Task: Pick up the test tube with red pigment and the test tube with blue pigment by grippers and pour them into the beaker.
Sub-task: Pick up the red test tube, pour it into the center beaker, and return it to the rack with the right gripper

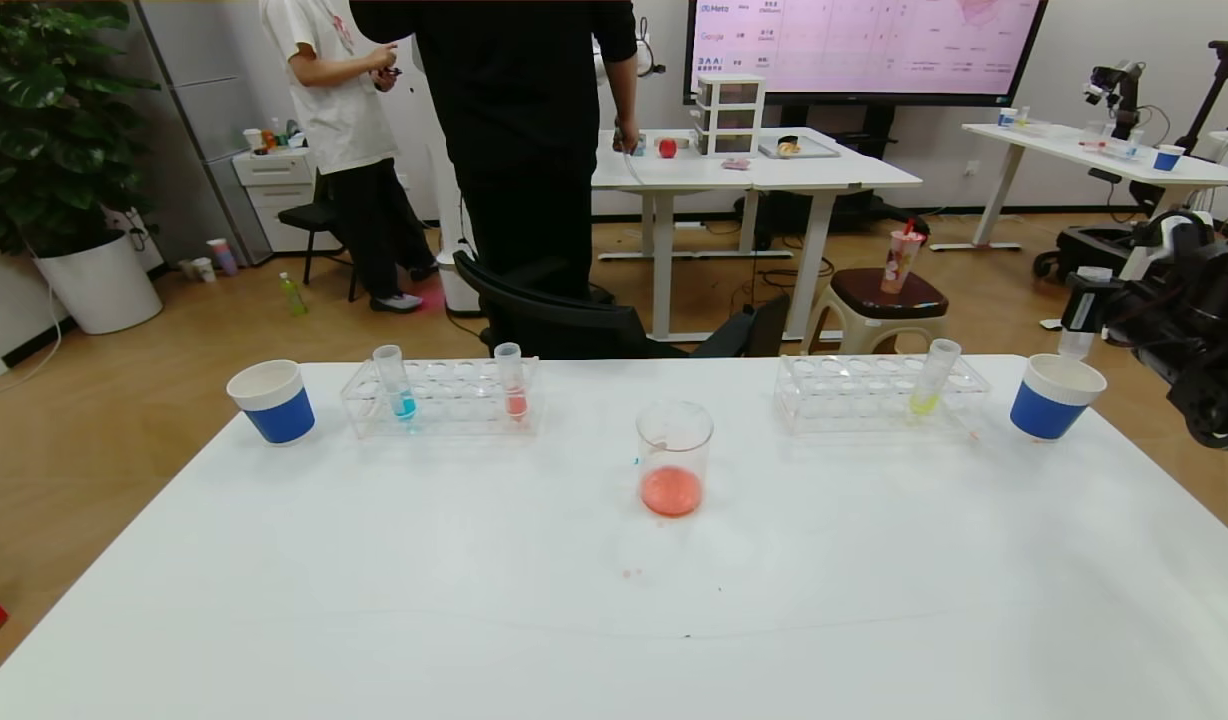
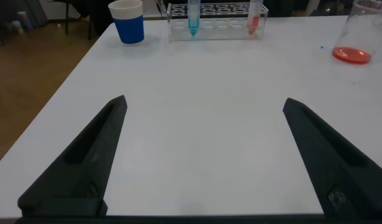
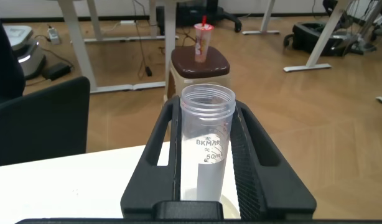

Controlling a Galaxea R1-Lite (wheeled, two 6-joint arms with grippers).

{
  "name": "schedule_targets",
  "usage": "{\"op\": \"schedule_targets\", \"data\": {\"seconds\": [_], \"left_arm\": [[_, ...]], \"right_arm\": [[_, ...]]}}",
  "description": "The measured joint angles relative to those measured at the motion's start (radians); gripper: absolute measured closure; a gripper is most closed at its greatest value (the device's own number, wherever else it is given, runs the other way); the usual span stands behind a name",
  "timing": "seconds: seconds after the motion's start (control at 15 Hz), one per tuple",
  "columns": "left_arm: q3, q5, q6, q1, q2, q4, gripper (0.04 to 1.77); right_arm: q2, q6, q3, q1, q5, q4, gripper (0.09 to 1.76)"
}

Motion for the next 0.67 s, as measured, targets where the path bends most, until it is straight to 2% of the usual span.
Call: {"op": "schedule_targets", "data": {"seconds": [0.2,0.67], "left_arm": [[0.0,0.0,0.0,0.0,0.0,0.0,0.06],[0.0,0.0,0.0,0.0,0.0,0.0,0.06]], "right_arm": [[0.061,0.0,0.005,-0.014,0.0,-0.079,1.36],[0.134,0.0,0.063,-0.021,0.0,-0.12,1.36]]}}
